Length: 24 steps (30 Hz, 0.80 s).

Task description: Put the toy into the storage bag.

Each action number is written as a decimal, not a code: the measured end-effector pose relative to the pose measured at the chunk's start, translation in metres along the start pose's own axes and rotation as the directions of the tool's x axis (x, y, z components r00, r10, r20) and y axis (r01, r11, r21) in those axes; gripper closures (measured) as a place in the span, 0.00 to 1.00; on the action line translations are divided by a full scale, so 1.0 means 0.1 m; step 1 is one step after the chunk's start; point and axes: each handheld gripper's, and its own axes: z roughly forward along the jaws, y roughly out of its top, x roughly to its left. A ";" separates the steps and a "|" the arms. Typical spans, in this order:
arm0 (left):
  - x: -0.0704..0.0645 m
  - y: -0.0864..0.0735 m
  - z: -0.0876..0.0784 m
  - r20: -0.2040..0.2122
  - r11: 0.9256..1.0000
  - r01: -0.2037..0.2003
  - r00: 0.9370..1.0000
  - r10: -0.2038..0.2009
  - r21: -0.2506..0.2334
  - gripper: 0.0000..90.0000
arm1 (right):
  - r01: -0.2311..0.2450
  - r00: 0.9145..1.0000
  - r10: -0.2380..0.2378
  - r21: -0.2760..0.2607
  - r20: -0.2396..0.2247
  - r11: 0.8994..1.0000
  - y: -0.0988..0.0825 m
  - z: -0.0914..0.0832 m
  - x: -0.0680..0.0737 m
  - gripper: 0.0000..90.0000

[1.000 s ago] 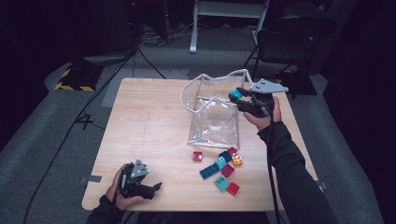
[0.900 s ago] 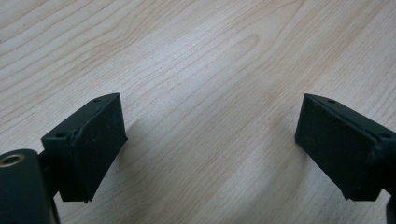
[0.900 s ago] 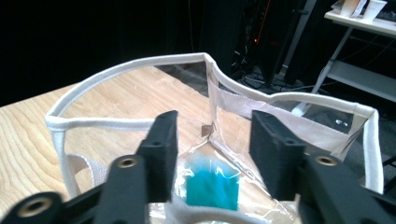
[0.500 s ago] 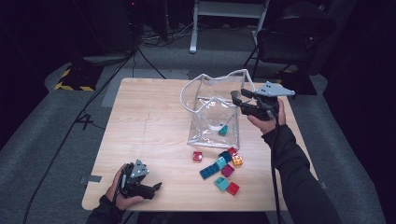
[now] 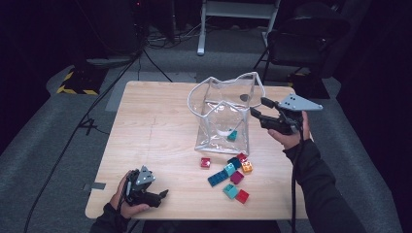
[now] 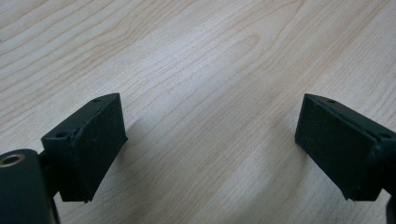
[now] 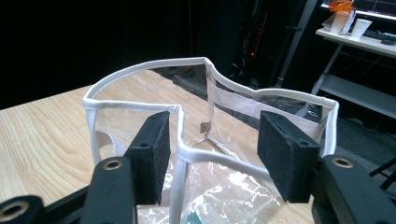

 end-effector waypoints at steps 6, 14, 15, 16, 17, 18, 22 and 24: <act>0.00 0.00 0.00 0.000 1.000 0.000 1.000 0.000 0.000 0.10 | 0.004 1.000 -0.004 0.001 -0.020 1.000 -0.09 -0.12 0.04 0.46; 0.00 0.00 0.00 0.000 1.000 0.000 1.000 0.000 0.000 0.10 | 0.005 0.999 -0.005 -0.002 -0.035 1.000 -0.23 -0.30 0.07 0.45; 0.00 0.00 0.00 0.000 1.000 0.000 1.000 0.000 0.000 0.10 | 0.008 0.999 -0.008 0.000 -0.034 1.000 -0.24 -0.32 0.08 0.45; 0.00 0.00 0.00 0.000 1.000 0.000 1.000 0.000 0.000 0.10 | 0.011 0.999 -0.011 0.004 -0.034 1.000 -0.26 -0.33 0.08 0.45; 0.00 0.00 0.00 0.000 1.000 0.000 1.000 0.000 0.000 0.10 | 0.012 0.999 -0.012 0.005 -0.036 1.000 -0.28 -0.35 0.08 0.45; 0.00 0.00 0.00 0.000 1.000 0.000 1.000 0.000 0.000 0.10 | 0.010 0.999 -0.010 0.006 -0.039 1.000 -0.30 -0.36 0.09 0.45; 0.00 0.00 0.00 0.001 1.000 -0.001 1.000 0.001 0.001 0.10 | 0.016 0.999 -0.015 0.029 -0.041 0.999 -0.44 -0.38 0.12 0.42; 0.00 0.00 0.00 0.002 1.000 -0.003 1.000 0.003 0.002 0.10 | 0.016 0.999 -0.014 0.046 -0.045 0.999 -0.51 -0.37 0.13 0.42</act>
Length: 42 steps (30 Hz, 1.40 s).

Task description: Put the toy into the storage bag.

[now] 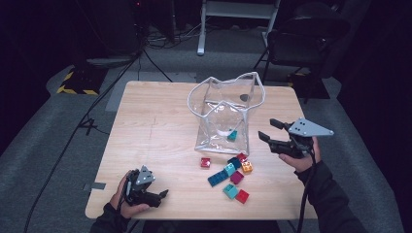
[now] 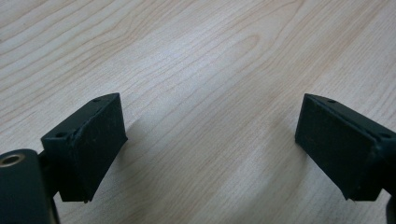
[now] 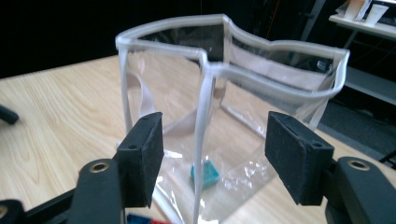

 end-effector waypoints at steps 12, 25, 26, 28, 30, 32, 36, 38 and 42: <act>0.00 0.00 0.00 0.000 1.000 -0.001 1.000 0.001 0.000 0.10 | -0.019 1.000 0.019 0.089 -0.008 0.996 -0.52 0.10 0.09 0.36; 0.00 0.00 0.00 -0.001 1.000 0.000 1.000 0.000 -0.001 0.10 | 0.006 0.999 0.001 0.167 -0.043 0.986 -0.92 0.23 0.26 0.38; 0.00 0.00 0.00 -0.002 1.000 0.001 1.000 -0.001 -0.001 0.10 | 0.003 0.999 0.005 0.179 -0.046 0.984 -0.95 0.25 0.27 0.38; 0.00 0.00 0.00 -0.002 1.000 0.002 1.000 -0.002 -0.001 0.10 | 0.004 0.998 0.008 0.197 -0.060 0.980 -1.00 0.29 0.30 0.38; 0.00 0.00 0.00 -0.002 1.000 0.002 1.000 -0.002 -0.001 0.10 | 0.028 0.998 -0.014 0.212 -0.068 0.977 -1.04 0.32 0.34 0.37; 0.00 0.00 0.00 -0.003 1.000 0.003 1.000 -0.003 -0.001 0.10 | 0.035 0.997 -0.017 0.226 -0.081 0.973 -1.08 0.35 0.36 0.37; 0.00 0.00 0.00 -0.003 1.000 0.003 1.000 -0.003 -0.001 0.10 | 0.018 0.997 0.001 0.240 -0.082 0.971 -1.13 0.39 0.36 0.37; 0.00 0.00 0.00 -0.003 1.000 0.004 1.000 -0.004 -0.001 0.10 | 0.002 0.996 0.020 0.243 -0.085 0.970 -1.15 0.41 0.35 0.37; 0.00 0.00 0.00 -0.003 1.000 0.004 1.000 -0.004 -0.001 0.10 | -0.018 0.995 0.044 0.256 -0.095 0.966 -1.22 0.48 0.36 0.38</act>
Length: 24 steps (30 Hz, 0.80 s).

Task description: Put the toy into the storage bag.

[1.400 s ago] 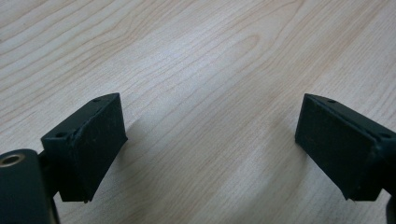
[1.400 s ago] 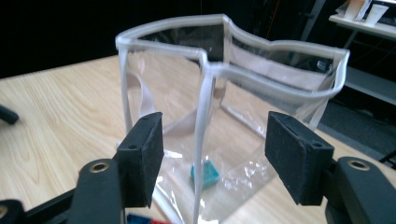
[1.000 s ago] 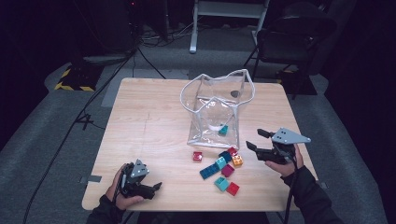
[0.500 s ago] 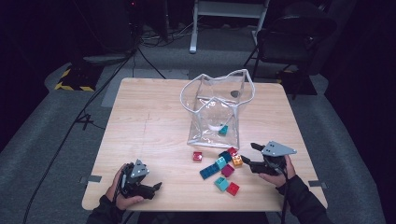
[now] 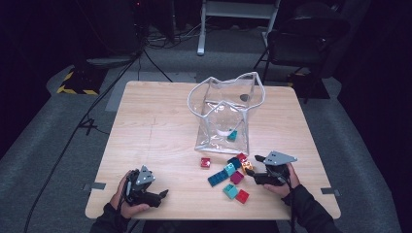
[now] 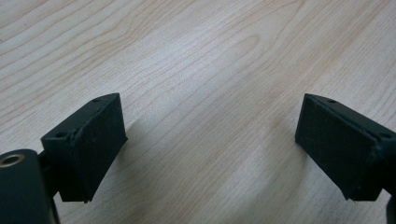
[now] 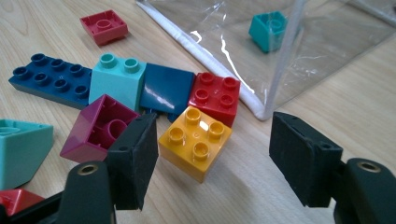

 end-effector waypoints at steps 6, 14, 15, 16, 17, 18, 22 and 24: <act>0.00 0.00 0.00 0.000 1.000 0.002 1.000 -0.002 -0.002 0.10 | -0.044 0.999 0.044 0.016 -0.012 0.999 -0.02 0.12 -0.01 0.39; 0.00 0.00 0.00 -0.001 1.000 0.001 1.000 -0.001 -0.001 0.10 | -0.037 0.999 0.038 0.058 -0.011 0.998 0.02 0.20 0.01 0.48; 0.00 0.00 0.00 -0.001 1.000 0.001 1.000 -0.001 -0.002 0.10 | -0.035 0.999 0.036 0.061 -0.011 0.998 0.02 0.20 0.01 0.51; 0.00 0.00 0.00 -0.001 1.000 0.001 1.000 -0.001 -0.001 0.10 | -0.029 0.999 0.030 0.069 -0.015 0.997 0.02 0.20 0.01 0.55; 0.00 0.00 0.00 -0.001 1.000 0.002 1.000 -0.002 -0.002 0.10 | -0.033 0.999 0.035 0.069 -0.021 0.997 0.01 0.20 0.01 0.56; 0.00 0.00 0.00 -0.001 1.000 0.002 1.000 -0.002 -0.002 0.10 | -0.038 0.999 0.040 0.069 -0.023 0.997 0.01 0.20 0.00 0.56; 0.00 0.00 0.00 0.000 1.000 0.002 1.000 -0.002 -0.001 0.10 | -0.040 0.998 0.042 0.066 -0.038 0.997 -0.02 0.15 -0.04 0.66; 0.00 0.00 0.00 0.000 1.000 0.002 1.000 -0.002 -0.001 0.10 | -0.039 0.998 0.041 0.068 -0.039 0.997 -0.05 0.12 -0.06 0.66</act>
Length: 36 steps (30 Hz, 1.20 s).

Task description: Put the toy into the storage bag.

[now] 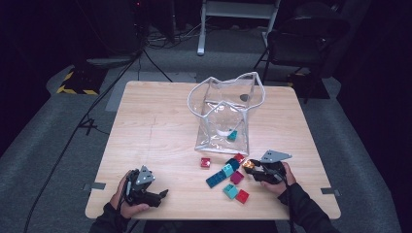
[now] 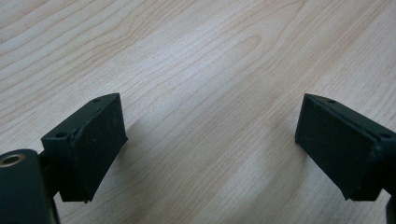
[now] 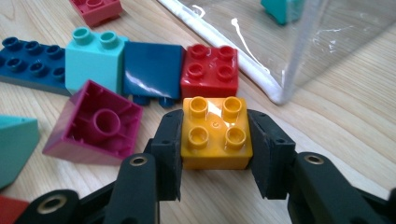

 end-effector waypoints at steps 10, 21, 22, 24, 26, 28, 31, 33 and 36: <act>0.00 0.00 0.00 0.000 1.000 0.000 1.000 0.000 0.000 0.10 | -0.006 1.000 0.006 0.000 0.004 1.000 -0.09 -0.10 -0.11 0.66; 0.00 0.00 0.00 -0.001 1.000 -0.002 1.000 0.002 0.000 0.10 | -0.013 1.000 0.013 -0.001 0.014 1.000 -0.13 -0.16 -0.15 0.66; 0.00 0.00 0.00 -0.001 1.000 -0.002 1.000 0.002 0.000 0.10 | -0.015 1.000 0.015 0.001 0.015 1.000 -0.13 -0.16 -0.15 0.66; 0.00 0.00 0.00 0.000 1.000 -0.004 1.000 0.004 0.000 0.10 | -0.016 1.000 0.016 0.003 0.017 1.000 -0.12 -0.15 -0.15 0.66; 0.00 0.00 0.00 0.000 1.000 -0.004 1.000 0.004 0.000 0.10 | -0.007 1.000 0.007 0.005 0.018 1.000 -0.12 -0.16 -0.15 0.66; 0.00 0.00 0.00 -0.001 1.000 -0.004 1.000 0.004 0.000 0.10 | -0.002 1.000 0.002 -0.002 0.019 1.000 -0.10 -0.18 -0.14 0.66; 0.00 0.00 -0.01 -0.001 1.000 -0.002 1.000 0.002 0.000 0.10 | -0.005 1.000 0.006 -0.038 0.023 0.999 -0.05 -0.23 -0.15 0.66; 0.00 0.00 -0.01 -0.002 1.000 -0.002 1.000 0.002 0.001 0.10 | -0.006 1.000 0.007 -0.050 0.025 0.999 -0.02 -0.26 -0.16 0.66; 0.00 -0.01 -0.01 -0.002 1.000 -0.003 1.000 0.003 0.000 0.10 | -0.009 1.000 0.011 -0.069 0.024 0.998 0.03 -0.30 -0.18 0.66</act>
